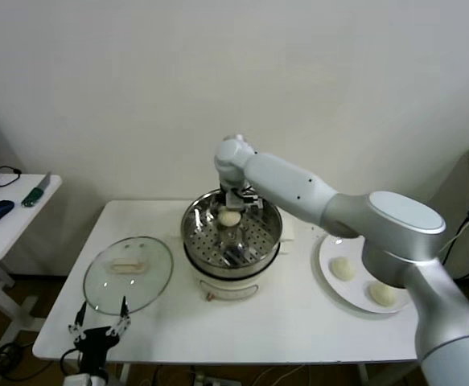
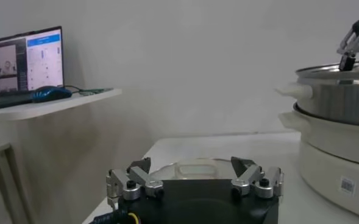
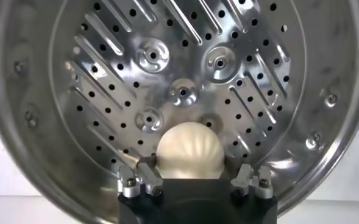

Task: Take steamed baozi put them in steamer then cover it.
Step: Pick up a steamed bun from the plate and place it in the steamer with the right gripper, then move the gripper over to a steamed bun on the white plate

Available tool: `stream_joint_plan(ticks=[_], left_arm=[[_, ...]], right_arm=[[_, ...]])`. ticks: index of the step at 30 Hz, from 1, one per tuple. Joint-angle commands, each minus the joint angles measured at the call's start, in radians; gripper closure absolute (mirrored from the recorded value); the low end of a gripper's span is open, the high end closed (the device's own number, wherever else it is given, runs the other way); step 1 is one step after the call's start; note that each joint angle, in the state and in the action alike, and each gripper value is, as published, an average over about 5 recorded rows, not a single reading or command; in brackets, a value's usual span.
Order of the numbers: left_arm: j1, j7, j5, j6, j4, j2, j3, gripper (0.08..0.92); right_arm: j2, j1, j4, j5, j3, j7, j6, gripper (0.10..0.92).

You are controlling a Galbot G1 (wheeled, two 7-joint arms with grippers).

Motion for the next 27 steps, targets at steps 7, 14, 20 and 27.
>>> stream_joint_plan(ticks=[7, 14, 20, 27], left_arm=[[0.009, -0.003, 0.006, 0.003, -0.011, -0.006, -0.001, 0.177], [0.015, -0.005, 0.007, 0.001, -0.016, -0.006, -0.005, 0.177], [0.024, -0.005, 0.008, 0.002, -0.028, -0.002, -0.006, 0.177], [0.022, -0.002, 0.008, 0.009, -0.036, 0.012, 0.006, 0.177]], right_arm=[[-0.006, -0.002, -0.004, 0.005, 0.033, -0.013, -0.013, 0.203], [-0.069, 0.076, 0.069, 0.212, 0.038, -0.041, -0.062, 0.202], [-0.224, 0.213, 0.149, 0.589, -0.108, -0.069, -0.227, 0.203], [-0.493, 0.310, 0.221, 0.974, -0.322, 0.030, -0.519, 0.203]])
